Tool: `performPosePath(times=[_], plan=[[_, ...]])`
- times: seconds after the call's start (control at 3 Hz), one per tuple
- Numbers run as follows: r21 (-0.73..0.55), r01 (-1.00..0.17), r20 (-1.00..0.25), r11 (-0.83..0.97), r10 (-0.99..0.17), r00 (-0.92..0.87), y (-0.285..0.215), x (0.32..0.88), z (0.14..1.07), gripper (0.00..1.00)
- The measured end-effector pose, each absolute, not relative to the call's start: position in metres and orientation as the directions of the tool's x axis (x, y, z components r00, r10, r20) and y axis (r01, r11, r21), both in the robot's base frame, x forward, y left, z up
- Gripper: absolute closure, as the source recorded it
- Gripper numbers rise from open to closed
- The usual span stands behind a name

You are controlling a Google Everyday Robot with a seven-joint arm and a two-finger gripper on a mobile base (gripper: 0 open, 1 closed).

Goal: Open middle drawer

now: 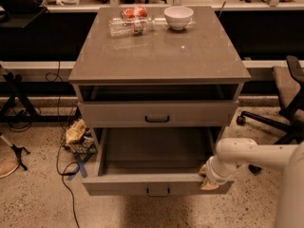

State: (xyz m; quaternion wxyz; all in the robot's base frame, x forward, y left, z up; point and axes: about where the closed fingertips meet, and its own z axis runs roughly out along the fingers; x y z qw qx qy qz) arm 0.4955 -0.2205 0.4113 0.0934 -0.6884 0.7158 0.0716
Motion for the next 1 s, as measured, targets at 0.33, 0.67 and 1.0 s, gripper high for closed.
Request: performPosePath(times=[0.33,0.67,1.0], plan=[[-0.076,-0.995,-0.301,0.062,-0.953,-0.037,-0.22,0.454,0.407,1.0],[-0.107,-0.99,-0.343,0.089,-0.938,-0.048,-0.222,0.432,0.4,1.0],[-0.107,-0.99,-0.343,0.089,-0.938,-0.048,-0.222,0.432,0.404,1.0]])
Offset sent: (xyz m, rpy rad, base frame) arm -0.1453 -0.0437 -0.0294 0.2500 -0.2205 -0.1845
